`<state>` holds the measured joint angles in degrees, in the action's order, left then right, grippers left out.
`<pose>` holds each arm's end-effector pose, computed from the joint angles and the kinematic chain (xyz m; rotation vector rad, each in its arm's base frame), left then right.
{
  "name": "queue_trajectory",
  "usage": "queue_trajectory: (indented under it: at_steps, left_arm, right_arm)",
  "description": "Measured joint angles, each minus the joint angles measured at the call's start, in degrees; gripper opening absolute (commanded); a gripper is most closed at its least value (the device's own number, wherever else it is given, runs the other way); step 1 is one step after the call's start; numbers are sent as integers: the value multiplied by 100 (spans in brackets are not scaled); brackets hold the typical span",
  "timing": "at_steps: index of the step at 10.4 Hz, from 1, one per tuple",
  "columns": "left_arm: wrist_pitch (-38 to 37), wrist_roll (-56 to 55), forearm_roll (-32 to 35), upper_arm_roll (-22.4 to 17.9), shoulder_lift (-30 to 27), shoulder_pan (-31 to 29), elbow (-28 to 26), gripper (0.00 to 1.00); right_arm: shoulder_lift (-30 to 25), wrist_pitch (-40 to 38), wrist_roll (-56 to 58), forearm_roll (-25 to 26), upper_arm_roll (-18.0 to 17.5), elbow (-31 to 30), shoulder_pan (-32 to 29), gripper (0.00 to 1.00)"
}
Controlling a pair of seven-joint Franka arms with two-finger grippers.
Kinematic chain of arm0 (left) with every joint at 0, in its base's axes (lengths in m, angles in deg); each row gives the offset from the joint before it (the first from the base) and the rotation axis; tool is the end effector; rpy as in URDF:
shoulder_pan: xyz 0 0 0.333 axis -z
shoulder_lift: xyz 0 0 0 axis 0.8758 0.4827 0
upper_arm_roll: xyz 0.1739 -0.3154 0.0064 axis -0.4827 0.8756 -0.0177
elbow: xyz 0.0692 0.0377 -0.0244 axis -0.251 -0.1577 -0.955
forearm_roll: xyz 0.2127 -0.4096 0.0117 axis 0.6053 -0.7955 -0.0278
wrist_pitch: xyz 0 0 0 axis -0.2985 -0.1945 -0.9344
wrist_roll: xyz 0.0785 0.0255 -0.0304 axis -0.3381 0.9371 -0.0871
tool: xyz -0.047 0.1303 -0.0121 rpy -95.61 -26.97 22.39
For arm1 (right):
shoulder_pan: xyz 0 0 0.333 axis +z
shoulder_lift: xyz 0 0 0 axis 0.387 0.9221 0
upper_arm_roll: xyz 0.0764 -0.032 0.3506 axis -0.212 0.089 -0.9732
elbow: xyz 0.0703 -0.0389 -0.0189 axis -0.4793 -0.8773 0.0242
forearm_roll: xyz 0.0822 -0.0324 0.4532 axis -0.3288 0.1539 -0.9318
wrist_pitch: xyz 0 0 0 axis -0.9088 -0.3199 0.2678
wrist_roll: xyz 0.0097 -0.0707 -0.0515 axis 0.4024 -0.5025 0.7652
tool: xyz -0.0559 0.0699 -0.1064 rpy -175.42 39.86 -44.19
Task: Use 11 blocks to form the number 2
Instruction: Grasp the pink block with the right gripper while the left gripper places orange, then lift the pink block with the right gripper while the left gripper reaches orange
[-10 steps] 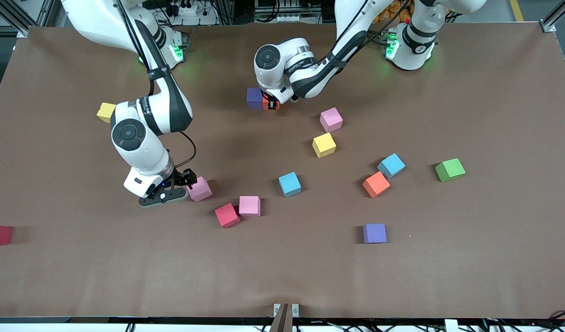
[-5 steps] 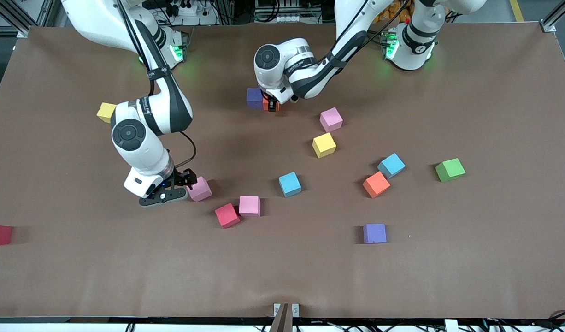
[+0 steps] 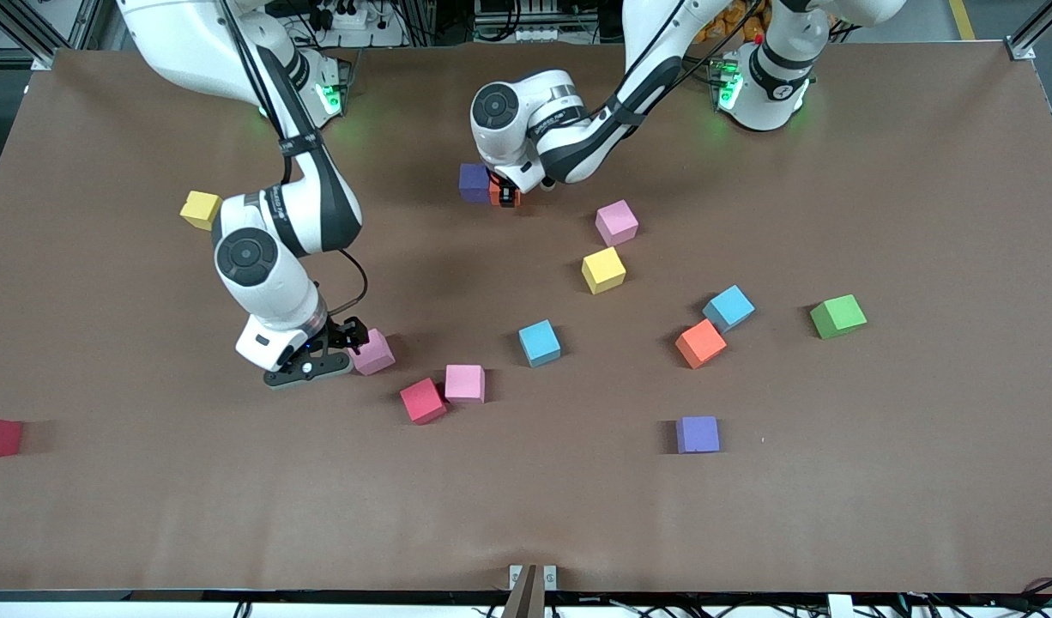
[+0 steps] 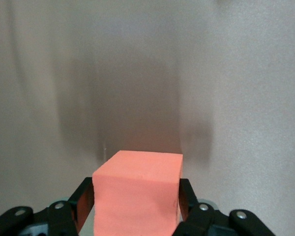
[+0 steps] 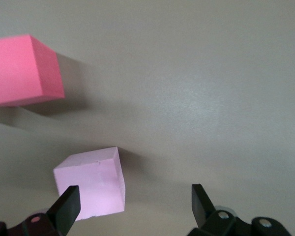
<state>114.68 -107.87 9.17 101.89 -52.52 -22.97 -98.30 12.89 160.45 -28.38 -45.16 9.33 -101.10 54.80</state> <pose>0.2776 -0.6353 0.1548 -2.1281 -2.0541 0.2689 0.6749 0.2097 0.2305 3.0075 0.5030 0.1097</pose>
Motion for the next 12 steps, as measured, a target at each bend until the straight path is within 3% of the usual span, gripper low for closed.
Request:
queue_trajectory:
  at_steps: [2, 6, 12]
  left_arm:
    - [-94, 0, 0, 20, -43, 9, 50, 77]
    - [-310, 0, 1, 75, -164, 12, 92, 77]
    - [-781, 0, 1, 64, -378, -5, 367, 77]
  right_arm:
    - [187, 89, 374, -43, 0, -9, 0, 100]
    - [237, 81, 524, -850, -9, -98, 140, 100]
    - [356, 195, 524, -876, -18, -148, 284, 100]
